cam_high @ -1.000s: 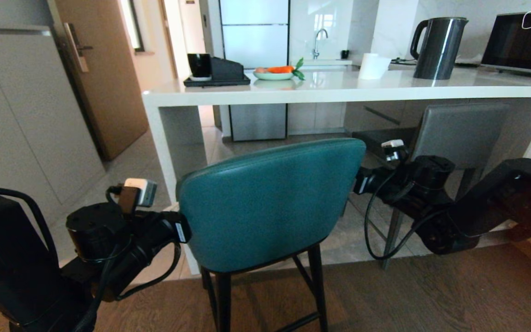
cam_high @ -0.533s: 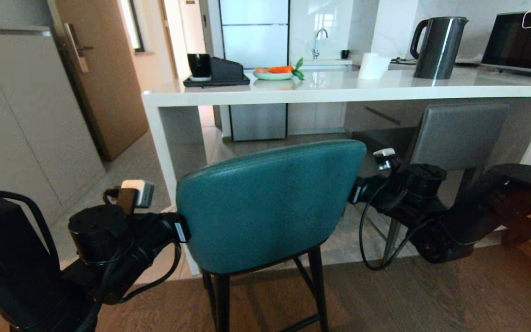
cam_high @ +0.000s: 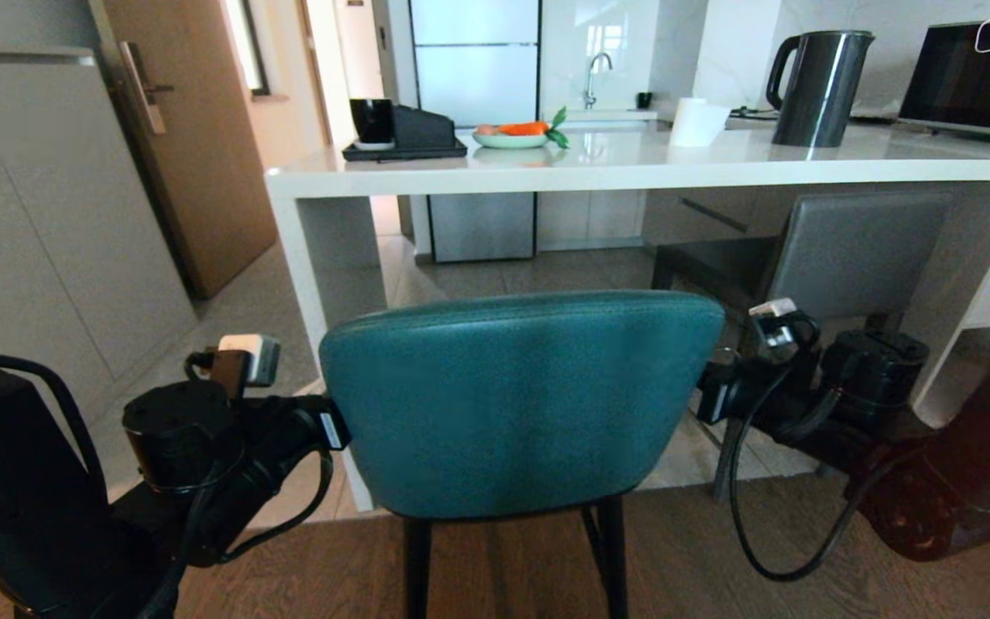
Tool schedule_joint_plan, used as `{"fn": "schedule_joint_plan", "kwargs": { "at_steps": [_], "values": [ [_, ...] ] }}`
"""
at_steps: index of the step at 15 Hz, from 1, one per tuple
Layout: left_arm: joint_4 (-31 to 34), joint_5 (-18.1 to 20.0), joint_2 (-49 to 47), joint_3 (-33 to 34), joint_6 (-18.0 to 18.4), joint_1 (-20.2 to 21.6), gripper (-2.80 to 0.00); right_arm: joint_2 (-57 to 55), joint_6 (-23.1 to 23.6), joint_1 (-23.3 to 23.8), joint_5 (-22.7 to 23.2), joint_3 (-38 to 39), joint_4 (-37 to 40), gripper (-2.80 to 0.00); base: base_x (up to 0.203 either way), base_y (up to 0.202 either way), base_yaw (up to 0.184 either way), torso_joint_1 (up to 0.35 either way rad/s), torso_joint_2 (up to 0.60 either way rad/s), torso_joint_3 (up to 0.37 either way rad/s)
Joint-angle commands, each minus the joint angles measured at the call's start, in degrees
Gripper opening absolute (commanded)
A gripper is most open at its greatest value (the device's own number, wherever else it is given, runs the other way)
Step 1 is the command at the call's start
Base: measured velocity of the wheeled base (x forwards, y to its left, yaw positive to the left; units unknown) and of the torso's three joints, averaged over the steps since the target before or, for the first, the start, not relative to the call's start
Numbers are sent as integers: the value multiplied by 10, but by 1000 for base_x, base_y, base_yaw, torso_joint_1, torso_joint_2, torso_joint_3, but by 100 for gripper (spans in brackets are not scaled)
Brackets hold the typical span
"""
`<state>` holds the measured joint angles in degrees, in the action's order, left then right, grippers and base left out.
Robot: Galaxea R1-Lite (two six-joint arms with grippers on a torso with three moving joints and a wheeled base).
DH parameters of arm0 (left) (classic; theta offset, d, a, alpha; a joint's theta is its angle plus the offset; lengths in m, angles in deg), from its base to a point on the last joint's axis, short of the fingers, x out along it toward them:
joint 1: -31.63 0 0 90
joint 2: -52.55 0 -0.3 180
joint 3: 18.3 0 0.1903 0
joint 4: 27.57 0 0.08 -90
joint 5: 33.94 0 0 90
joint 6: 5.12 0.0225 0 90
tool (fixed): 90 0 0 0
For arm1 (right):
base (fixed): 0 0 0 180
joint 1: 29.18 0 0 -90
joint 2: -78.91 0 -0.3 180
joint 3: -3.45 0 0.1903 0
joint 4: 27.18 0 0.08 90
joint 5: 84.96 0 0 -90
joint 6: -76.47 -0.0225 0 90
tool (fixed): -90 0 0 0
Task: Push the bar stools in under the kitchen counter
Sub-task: Pull the blue chair out from under the dining table
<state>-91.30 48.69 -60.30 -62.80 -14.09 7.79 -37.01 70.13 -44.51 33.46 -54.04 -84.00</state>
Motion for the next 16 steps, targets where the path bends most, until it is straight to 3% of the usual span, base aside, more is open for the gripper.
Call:
{"fn": "schedule_joint_plan", "kwargs": {
  "at_steps": [1, 4, 11, 14, 16],
  "values": [
    [-6, 2, -4, -1, 2, -5, -280, 58, 0, -51, 3, 58, -22, -280, 0, 0, 0, 0, 0, 0],
    [-6, 2, 3, 0, 3, -10, -280, 72, -1, -73, -5, 87, -44, -280, 0, 0, 0, 0, 0, 0],
    [-6, -11, 25, 25, 3, -30, -280, 5, -4, -45, -34, 36, -44, -280, 0, 0, 0, 0, 0, 0],
    [-6, -25, 30, 27, 3, -43, -280, -34, -3, -44, -90, -8, -44, -280, 0, 0, 0, 0, 0, 0],
    [-6, -25, 33, 26, 3, -42, -280, -35, -3, -47, -93, -7, -44, -280, 0, 0, 0, 0, 0, 0]
  ]
}}
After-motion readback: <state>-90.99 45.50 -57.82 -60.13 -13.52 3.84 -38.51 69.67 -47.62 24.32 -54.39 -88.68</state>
